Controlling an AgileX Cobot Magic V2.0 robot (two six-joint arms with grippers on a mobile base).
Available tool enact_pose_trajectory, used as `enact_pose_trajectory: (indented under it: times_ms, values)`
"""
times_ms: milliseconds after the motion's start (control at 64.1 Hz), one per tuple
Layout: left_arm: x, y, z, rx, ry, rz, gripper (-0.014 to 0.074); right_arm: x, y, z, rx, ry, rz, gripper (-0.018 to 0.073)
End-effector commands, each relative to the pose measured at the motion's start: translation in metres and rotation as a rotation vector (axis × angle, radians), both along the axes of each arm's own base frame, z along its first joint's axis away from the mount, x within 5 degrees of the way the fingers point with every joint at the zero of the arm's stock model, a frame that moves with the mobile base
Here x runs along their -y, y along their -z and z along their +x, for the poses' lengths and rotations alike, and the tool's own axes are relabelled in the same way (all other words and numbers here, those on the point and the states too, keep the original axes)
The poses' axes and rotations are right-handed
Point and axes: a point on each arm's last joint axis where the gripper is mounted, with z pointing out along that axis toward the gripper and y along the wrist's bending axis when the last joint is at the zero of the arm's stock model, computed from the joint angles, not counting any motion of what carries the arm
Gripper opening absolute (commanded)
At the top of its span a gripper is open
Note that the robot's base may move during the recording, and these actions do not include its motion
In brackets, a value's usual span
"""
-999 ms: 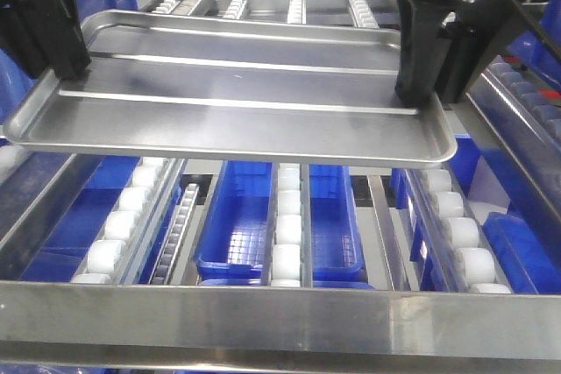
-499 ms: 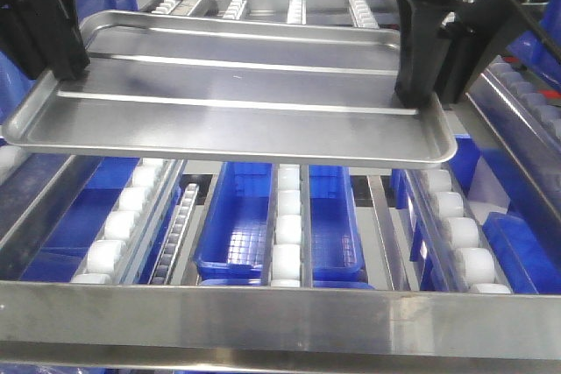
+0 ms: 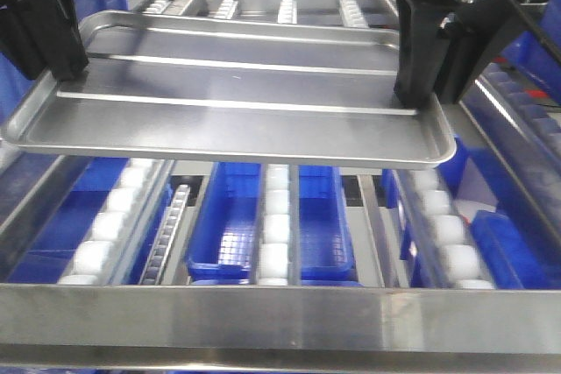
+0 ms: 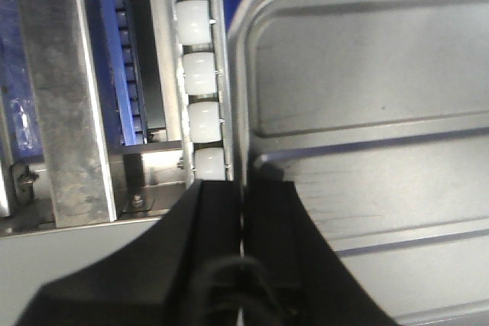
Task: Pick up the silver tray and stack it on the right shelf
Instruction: 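Hold the tray level with both grippers while driving to another shelf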
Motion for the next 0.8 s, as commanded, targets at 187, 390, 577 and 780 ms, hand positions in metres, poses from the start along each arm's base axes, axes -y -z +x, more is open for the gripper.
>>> enact_pose_trajectory:
  times_ms: [187,390,577,780]
  values:
    - [0.0016,-0.0201,-0.0051,0.078,0.04,-0.046,-0.0093,0.0003,-0.0231,-0.0007,0.112,-0.046,0.04,0.0057]
    - [0.0017,-0.0201,-0.0052,0.077,0.04,-0.047,-0.0093,0.0006,-0.023,-0.0006,0.111,-0.045,0.039,0.0057]
    - [0.0018,-0.02,-0.0053,0.076,0.04,-0.049,-0.0093,0.0006,-0.023,-0.0006,0.111,-0.045,0.039,0.0057]
    - [0.0018,-0.02,-0.0053,0.076,0.04,-0.049,-0.0093,0.0006,-0.023,-0.0006,0.111,-0.045,0.039,0.0057]
